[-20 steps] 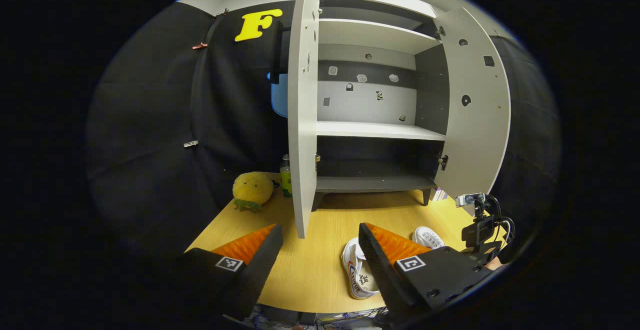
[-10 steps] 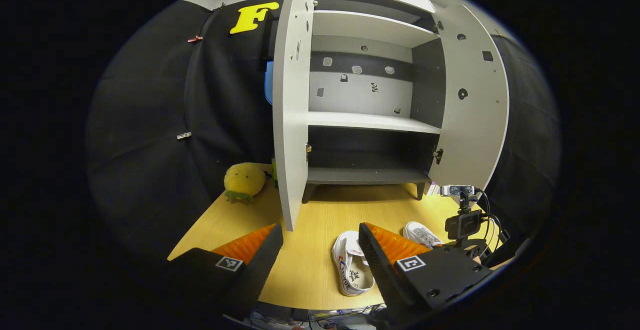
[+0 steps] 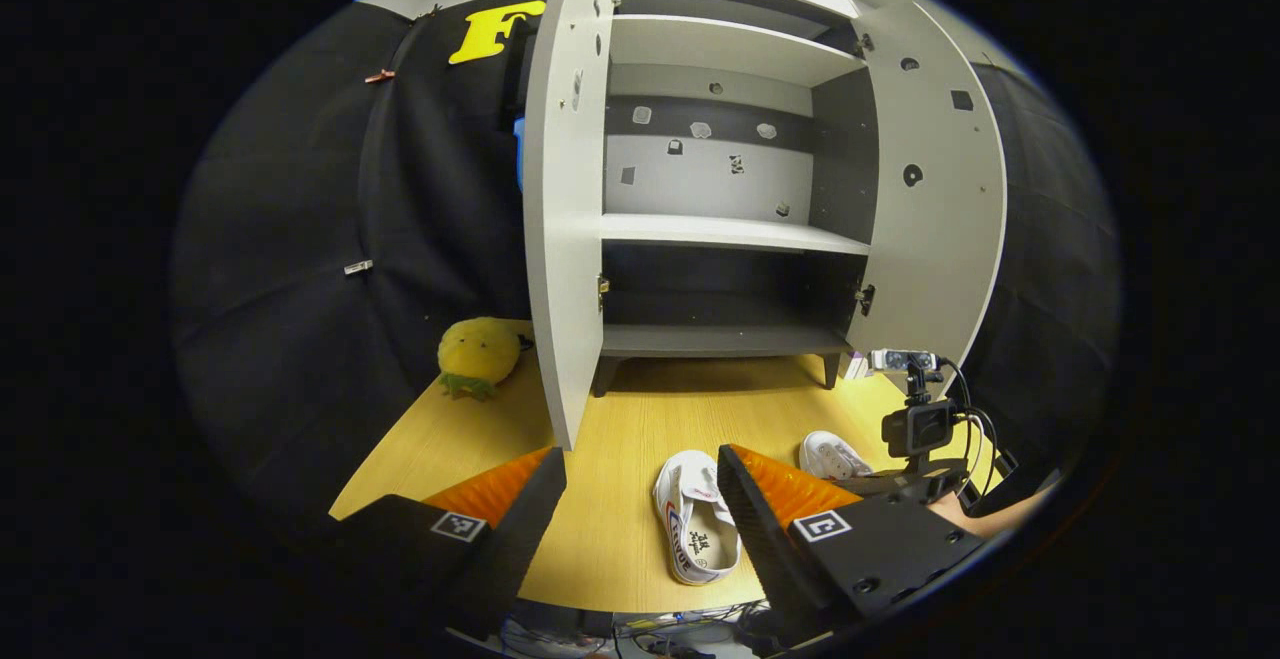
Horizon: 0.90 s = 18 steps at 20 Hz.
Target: Grab one shoe with the right hand and put it into the shoe cabinet, grab the other shoe with the left hand and put it into the shoe cabinet; then close the right door with the right hand and the left door with the left hand.
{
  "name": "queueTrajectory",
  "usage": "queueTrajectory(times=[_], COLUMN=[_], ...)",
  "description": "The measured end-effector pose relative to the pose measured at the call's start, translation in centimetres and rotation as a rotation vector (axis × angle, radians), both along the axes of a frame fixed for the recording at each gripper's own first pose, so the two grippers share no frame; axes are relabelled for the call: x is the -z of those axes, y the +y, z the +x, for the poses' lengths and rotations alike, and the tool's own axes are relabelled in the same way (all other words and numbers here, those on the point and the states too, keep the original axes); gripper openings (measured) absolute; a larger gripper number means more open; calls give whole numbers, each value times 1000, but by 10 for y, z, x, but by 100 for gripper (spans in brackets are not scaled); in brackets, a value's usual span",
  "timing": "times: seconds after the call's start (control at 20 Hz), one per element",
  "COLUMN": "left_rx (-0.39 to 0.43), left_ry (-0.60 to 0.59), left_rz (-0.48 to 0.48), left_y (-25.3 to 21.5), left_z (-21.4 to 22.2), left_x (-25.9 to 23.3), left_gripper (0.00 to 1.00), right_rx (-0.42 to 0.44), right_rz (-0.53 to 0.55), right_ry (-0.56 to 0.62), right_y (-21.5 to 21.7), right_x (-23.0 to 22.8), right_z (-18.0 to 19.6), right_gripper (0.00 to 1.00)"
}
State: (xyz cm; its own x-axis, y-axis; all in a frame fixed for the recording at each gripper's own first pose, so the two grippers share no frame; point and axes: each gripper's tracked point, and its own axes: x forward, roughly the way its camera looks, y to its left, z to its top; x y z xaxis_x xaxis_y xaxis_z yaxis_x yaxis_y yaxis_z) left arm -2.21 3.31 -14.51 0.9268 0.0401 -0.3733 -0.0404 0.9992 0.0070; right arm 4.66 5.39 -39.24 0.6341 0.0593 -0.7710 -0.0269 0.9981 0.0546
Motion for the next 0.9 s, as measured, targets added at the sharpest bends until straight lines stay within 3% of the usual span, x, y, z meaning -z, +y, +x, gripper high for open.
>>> queueTrajectory(times=[0.2,0.55,0.9], left_rx=[18,53,69], left_ry=[14,8,-21], left_rz=[4,13,12], left_y=[-7,-12,-8], left_z=[-5,-8,-4], left_x=[5,6,0], left_gripper=[95,95,95], right_rx=[-2,-63,-188], right_rz=[36,-24,-96], right_ry=[7,-103,-276], right_y=[-1,2,22], right_x=[0,-31,-109], right_z=[2,6,23], right_gripper=[5,5,5])
